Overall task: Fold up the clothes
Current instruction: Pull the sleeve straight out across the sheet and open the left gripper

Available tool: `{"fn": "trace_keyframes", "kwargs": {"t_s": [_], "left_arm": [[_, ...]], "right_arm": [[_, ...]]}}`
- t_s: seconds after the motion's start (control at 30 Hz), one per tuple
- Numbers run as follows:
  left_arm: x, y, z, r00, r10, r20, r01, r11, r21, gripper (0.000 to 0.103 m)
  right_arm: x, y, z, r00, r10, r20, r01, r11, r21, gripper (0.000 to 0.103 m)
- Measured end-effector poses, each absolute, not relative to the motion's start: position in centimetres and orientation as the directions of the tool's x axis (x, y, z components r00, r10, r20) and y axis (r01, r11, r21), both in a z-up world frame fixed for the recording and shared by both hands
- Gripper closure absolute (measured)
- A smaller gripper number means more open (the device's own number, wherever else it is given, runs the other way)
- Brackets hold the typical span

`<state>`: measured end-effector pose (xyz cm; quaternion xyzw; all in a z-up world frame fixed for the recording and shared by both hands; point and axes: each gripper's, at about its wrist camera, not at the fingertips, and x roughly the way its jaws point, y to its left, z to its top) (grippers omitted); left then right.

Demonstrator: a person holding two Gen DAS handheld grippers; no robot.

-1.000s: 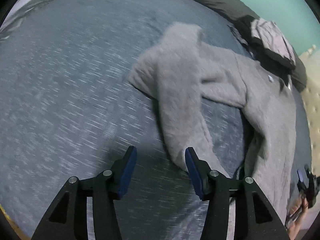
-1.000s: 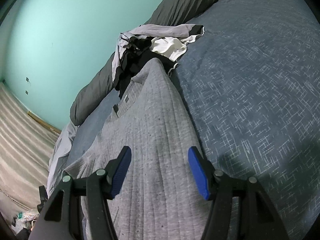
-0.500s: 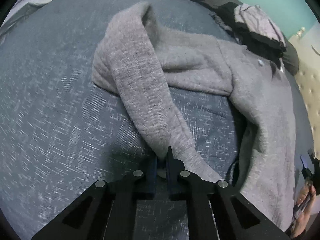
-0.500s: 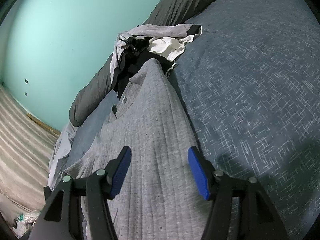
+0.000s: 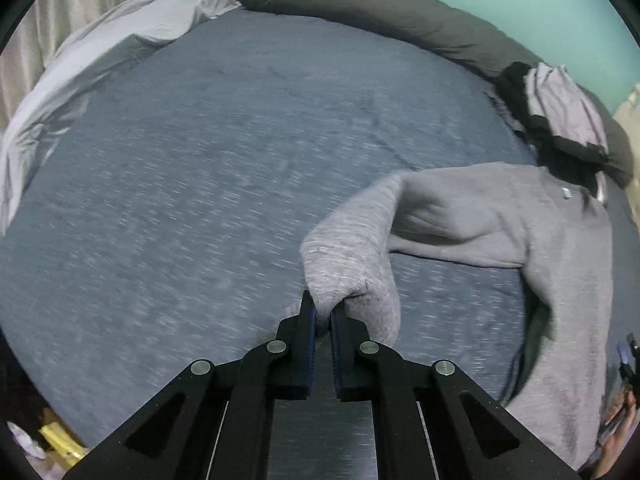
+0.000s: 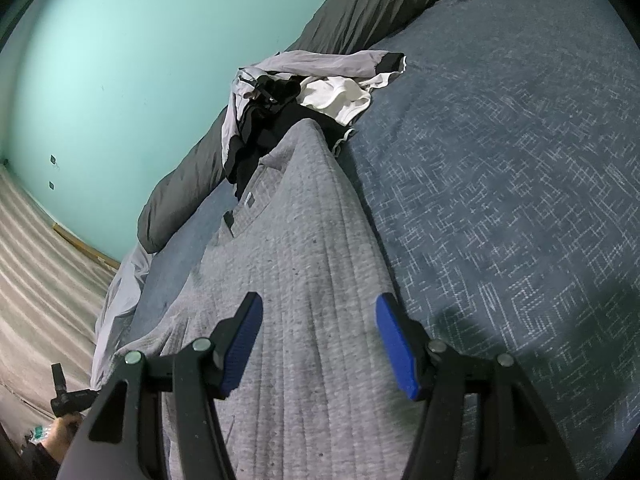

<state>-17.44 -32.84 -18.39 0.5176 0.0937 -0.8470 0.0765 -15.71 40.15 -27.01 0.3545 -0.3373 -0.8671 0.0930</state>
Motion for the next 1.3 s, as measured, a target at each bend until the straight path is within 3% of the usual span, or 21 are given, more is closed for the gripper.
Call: {"fn": "trace_keyframes", "kwargs": {"t_s": [0.3,0.6,0.8,0.9,1.1,1.17,1.3], "left_arm": [[-18.3,-36.1,-15.6,-0.441,-0.14,-0.886,0.235,-0.971,0.037,0.097],[-20.0,-38.2,-17.3,-0.269,-0.254,-0.929,0.143,-0.964,0.223,0.097],[-20.2,-38.1,-20.7,-0.227,-0.271,-0.935,0.114,-0.961,0.251,0.086],[-19.6,-38.6,-21.6,-0.232,-0.284,-0.93,0.117,-0.958,0.263,0.065],[-17.1,-42.2,-21.2,-0.27,-0.265,-0.926,0.231,-0.951,0.205,0.061],[-15.9,-43.5,-21.4,-0.286,-0.209,-0.935,0.275,-0.953,0.129,0.053],[-14.6,-44.7,-23.1,-0.295,-0.178,-0.939,0.323,-0.943,0.078,0.047]], "right_arm": [[-15.8,39.6,-27.3,-0.725,-0.389,-0.569,-0.08,-0.772,0.63,0.043],[-16.0,39.2,-27.5,-0.719,-0.377,-0.584,-0.082,-0.789,0.609,0.043],[-16.0,38.6,-27.7,-0.711,-0.369,-0.599,-0.08,-0.803,0.59,0.043],[-15.8,38.6,-27.7,-0.712,-0.361,-0.603,-0.086,-0.807,0.584,0.043],[-15.7,38.2,-27.7,-0.713,-0.348,-0.609,-0.091,-0.815,0.572,0.043],[-15.7,38.0,-27.6,-0.712,-0.349,-0.609,-0.084,-0.819,0.568,0.043],[-15.6,37.6,-27.6,-0.711,-0.347,-0.612,-0.078,-0.826,0.559,0.043]]}}
